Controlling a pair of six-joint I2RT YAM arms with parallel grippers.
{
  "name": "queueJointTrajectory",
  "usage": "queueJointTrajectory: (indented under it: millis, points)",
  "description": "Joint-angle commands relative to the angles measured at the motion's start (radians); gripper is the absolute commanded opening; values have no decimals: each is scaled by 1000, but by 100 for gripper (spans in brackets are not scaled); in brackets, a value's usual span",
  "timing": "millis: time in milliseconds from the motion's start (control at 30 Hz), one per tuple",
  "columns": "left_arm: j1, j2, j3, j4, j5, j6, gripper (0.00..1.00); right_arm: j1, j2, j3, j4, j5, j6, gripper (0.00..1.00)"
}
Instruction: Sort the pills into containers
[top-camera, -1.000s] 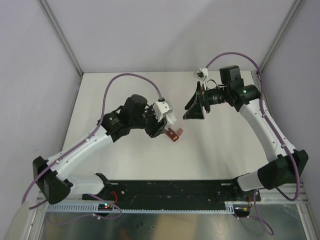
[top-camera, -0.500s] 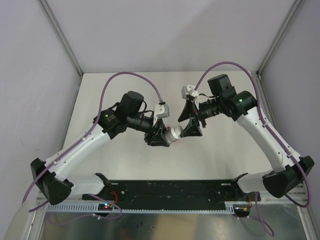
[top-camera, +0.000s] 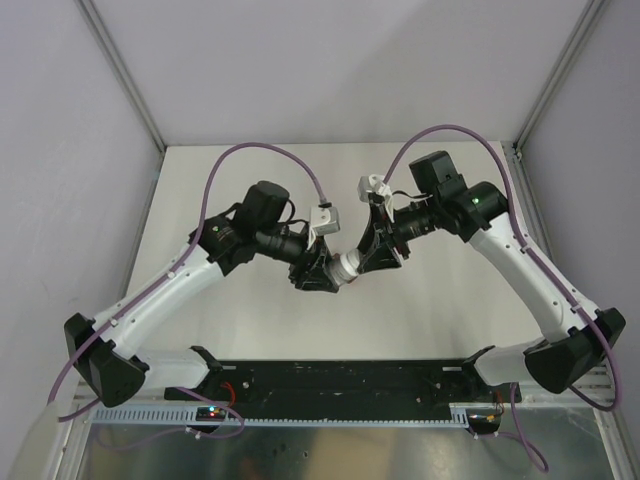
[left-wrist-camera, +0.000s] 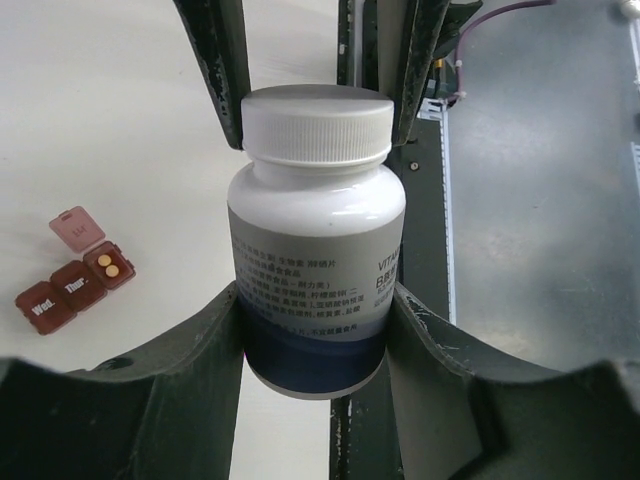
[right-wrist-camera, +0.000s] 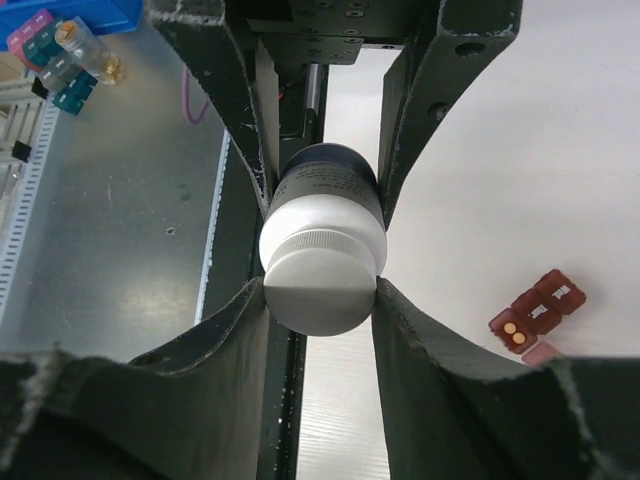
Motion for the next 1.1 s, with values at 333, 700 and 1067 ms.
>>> queueJointTrajectory:
  millis: [333,700,1067]
  points:
    - [-173,-10,32,78,-716,6,0,-31,201,85,63,-60,277,9]
    - [-203,-17,-21,133,-883,6,0,-61,240,88,97,-61,332,58]
    - [-202,-11,-18,133,-829,3,0,-44,231,86,116,-34,338,84]
